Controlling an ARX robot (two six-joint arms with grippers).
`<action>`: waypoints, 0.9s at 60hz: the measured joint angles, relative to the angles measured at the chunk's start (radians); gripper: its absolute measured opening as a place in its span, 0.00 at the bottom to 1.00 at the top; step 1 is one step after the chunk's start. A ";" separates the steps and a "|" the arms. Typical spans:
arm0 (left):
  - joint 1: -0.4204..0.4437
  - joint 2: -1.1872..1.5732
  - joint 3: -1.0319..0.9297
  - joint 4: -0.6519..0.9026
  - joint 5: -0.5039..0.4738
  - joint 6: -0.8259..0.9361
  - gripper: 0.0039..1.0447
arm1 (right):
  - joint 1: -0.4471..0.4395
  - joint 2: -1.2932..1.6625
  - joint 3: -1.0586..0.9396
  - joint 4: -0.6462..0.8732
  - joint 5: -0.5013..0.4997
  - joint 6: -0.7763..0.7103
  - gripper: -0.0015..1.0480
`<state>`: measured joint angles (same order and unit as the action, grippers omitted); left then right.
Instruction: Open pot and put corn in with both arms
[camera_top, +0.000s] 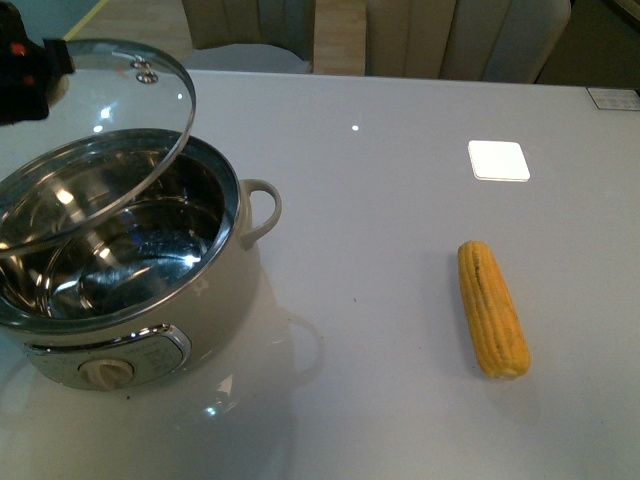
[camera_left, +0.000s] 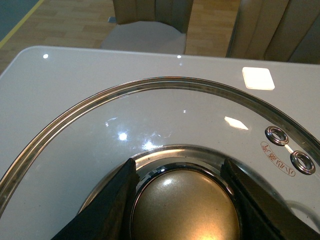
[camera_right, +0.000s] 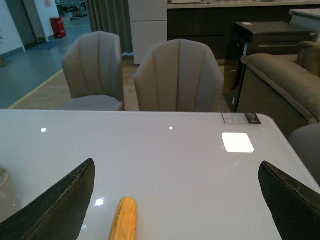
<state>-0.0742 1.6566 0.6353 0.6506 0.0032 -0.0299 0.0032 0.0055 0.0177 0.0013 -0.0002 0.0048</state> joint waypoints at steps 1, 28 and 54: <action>0.006 -0.010 0.002 -0.004 0.006 0.000 0.42 | 0.000 0.000 0.000 0.000 0.000 0.000 0.92; 0.338 -0.036 0.011 0.022 0.134 0.089 0.42 | 0.000 0.000 0.000 0.000 0.000 0.000 0.92; 0.661 0.220 0.031 0.208 0.221 0.182 0.42 | 0.000 0.000 0.000 0.000 0.000 0.000 0.92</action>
<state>0.5873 1.8763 0.6659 0.8581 0.2245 0.1524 0.0032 0.0055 0.0177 0.0013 -0.0002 0.0048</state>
